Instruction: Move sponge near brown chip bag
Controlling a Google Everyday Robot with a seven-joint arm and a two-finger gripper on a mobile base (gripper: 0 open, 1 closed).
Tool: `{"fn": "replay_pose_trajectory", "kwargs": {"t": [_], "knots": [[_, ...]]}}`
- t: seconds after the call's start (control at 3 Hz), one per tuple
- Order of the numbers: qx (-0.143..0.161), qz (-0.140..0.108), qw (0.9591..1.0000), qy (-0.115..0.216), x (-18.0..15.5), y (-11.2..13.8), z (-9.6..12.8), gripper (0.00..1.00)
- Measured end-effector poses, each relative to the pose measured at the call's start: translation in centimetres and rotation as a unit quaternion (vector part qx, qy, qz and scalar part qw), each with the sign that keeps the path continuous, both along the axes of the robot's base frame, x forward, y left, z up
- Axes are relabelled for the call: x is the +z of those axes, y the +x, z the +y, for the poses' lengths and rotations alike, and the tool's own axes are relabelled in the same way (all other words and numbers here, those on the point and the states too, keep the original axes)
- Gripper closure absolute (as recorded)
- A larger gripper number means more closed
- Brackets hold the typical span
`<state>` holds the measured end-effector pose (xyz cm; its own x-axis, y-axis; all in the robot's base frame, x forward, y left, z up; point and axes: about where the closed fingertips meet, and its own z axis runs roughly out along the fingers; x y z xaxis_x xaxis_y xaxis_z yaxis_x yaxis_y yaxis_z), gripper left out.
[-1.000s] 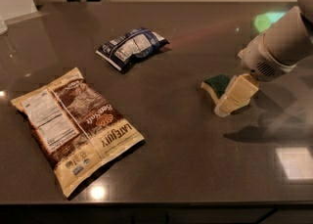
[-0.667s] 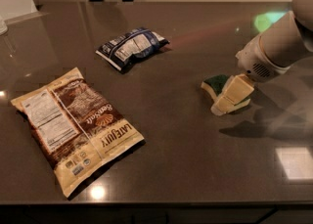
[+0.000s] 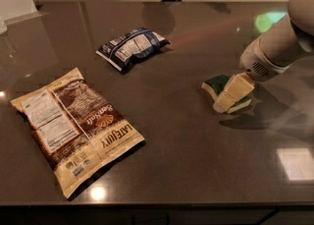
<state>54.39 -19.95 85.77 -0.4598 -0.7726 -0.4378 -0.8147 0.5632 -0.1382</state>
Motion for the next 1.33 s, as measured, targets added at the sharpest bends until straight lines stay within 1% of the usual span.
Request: {"fn": "replay_pose_trajectory", "kwargs": {"t": [0.67, 1.0, 1.33], "knots": [[-0.014, 0.017, 0.9997, -0.011, -1.6, 0.6, -0.4, 0.00], [-0.017, 0.024, 0.9995, -0.013, -2.0, 0.6, -0.6, 0.17], [-0.011, 0.029, 0.9994, -0.013, -1.9, 0.3, -0.3, 0.41]]}}
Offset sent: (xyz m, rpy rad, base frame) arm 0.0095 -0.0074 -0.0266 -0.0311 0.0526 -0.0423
